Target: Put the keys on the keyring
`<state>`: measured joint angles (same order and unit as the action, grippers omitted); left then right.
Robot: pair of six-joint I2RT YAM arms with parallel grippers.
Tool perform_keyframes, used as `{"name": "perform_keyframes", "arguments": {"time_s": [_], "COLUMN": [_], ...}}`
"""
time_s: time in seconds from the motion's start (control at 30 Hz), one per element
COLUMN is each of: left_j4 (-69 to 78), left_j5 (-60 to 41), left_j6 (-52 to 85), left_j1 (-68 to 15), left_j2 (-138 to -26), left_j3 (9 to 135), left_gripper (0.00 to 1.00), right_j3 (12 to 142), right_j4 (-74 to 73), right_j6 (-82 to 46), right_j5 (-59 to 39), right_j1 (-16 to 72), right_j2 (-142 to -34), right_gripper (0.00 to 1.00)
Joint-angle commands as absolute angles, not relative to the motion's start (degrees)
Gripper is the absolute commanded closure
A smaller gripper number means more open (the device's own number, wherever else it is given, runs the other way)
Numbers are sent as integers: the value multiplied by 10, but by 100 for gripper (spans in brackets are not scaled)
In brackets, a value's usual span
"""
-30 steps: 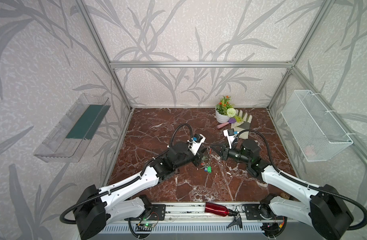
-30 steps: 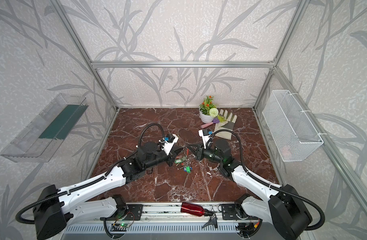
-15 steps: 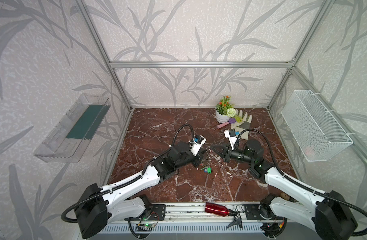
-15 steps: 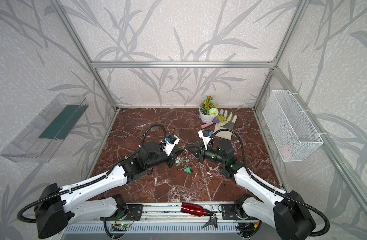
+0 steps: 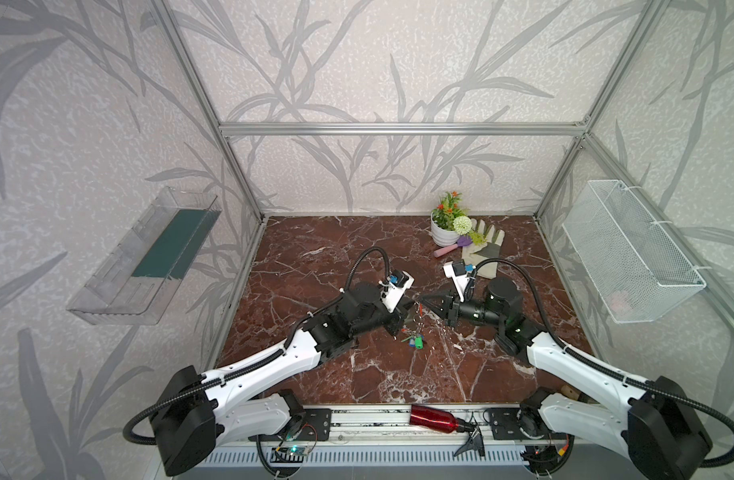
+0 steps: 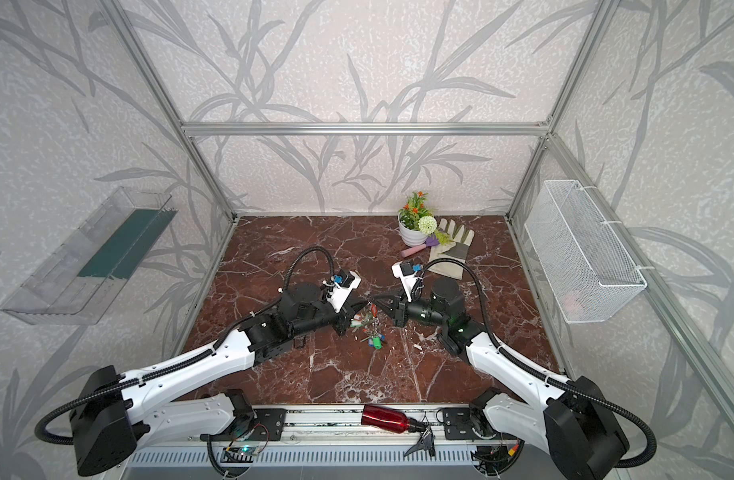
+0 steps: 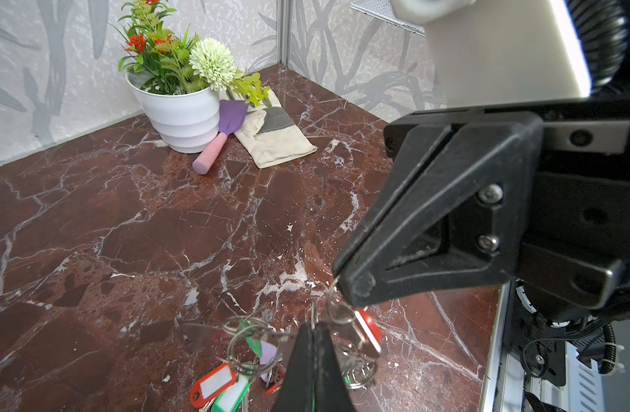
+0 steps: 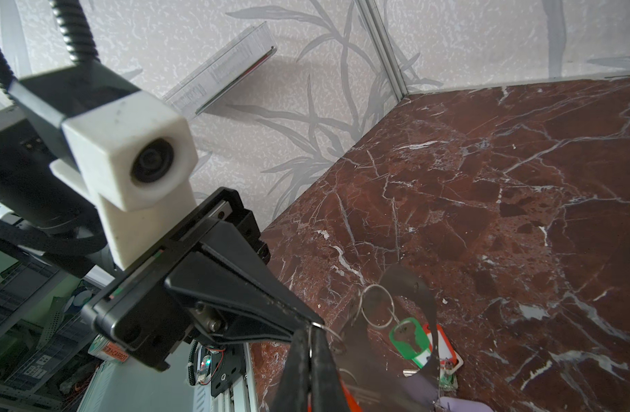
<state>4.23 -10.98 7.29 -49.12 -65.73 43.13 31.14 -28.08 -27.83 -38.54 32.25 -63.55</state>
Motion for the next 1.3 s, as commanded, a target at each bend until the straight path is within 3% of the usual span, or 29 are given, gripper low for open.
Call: {"name": "perform_keyframes", "arguments": {"time_s": [0.0,1.27], "left_j4": [54,68], "left_j5": [-120,-126], "left_j6": [72,118], "left_j1": [-490,-491], "left_j2": [-653,-652], "left_j3": [461,464], "left_gripper": [100,100], "right_j3": [335,340], "right_j4": [-276,-223], "right_j6": [-264,-215], "right_j5": [-379,-326], "right_j1": [326,353], "right_j2": [-641,-657], "right_gripper": [100,100]}}
